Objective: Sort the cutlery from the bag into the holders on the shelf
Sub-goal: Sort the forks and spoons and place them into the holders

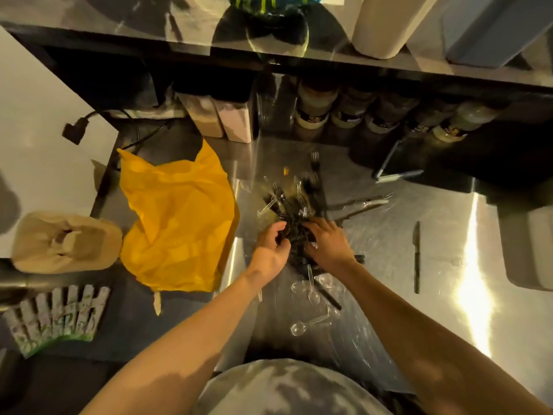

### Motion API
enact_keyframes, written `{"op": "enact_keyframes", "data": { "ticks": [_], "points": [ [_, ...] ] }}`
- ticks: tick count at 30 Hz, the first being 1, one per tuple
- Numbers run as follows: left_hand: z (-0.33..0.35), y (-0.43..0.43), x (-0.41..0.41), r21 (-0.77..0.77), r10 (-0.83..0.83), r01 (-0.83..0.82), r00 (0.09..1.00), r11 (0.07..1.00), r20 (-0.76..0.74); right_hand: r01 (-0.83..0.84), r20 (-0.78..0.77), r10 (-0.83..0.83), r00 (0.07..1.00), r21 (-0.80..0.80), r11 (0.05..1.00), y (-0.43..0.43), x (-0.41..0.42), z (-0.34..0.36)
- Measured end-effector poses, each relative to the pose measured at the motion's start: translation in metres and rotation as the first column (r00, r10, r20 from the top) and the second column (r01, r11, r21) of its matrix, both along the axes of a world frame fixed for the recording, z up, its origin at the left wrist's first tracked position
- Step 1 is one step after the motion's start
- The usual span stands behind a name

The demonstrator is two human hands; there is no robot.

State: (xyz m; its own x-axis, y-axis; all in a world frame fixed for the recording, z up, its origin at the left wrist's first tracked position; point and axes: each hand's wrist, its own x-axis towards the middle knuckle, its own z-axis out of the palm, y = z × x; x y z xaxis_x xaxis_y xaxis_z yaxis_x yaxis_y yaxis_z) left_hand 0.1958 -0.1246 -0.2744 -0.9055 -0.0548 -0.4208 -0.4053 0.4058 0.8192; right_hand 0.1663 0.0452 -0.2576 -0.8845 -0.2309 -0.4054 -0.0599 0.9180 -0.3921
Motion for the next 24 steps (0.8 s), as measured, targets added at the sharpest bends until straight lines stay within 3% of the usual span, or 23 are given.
{"op": "enact_keyframes", "data": {
  "ticks": [5, 12, 15, 18, 24],
  "points": [
    [-0.002, -0.01, 0.004, -0.072, 0.038, -0.049, 0.988, 0.996, -0.147, -0.014, -0.104, 0.019, 0.994, 0.045, 0.999, -0.004, 0.009, -0.009],
    [0.007, -0.027, 0.006, 0.081, 0.319, -0.323, 0.946, 0.943, 0.056, -0.156, -0.146, 0.145, 0.979, -0.064, 0.986, -0.039, 0.015, -0.009],
    [0.01, -0.04, 0.017, 0.075, 0.335, -0.34, 0.94, 0.937, 0.067, -0.214, -0.159, 0.195, 0.968, -0.109, 0.971, -0.055, 0.021, -0.011],
    [0.007, -0.05, 0.034, 0.062, 0.38, -0.385, 0.922, 0.921, 0.07, -0.306, -0.079, 0.302, 0.95, -0.036, 0.951, -0.075, 0.031, -0.018],
    [0.0, -0.056, 0.08, 0.162, 0.55, -0.577, 0.815, 0.801, 0.184, -0.404, -0.086, 0.421, 0.903, 0.165, 0.9, -0.107, 0.048, -0.04]
  ]
}}
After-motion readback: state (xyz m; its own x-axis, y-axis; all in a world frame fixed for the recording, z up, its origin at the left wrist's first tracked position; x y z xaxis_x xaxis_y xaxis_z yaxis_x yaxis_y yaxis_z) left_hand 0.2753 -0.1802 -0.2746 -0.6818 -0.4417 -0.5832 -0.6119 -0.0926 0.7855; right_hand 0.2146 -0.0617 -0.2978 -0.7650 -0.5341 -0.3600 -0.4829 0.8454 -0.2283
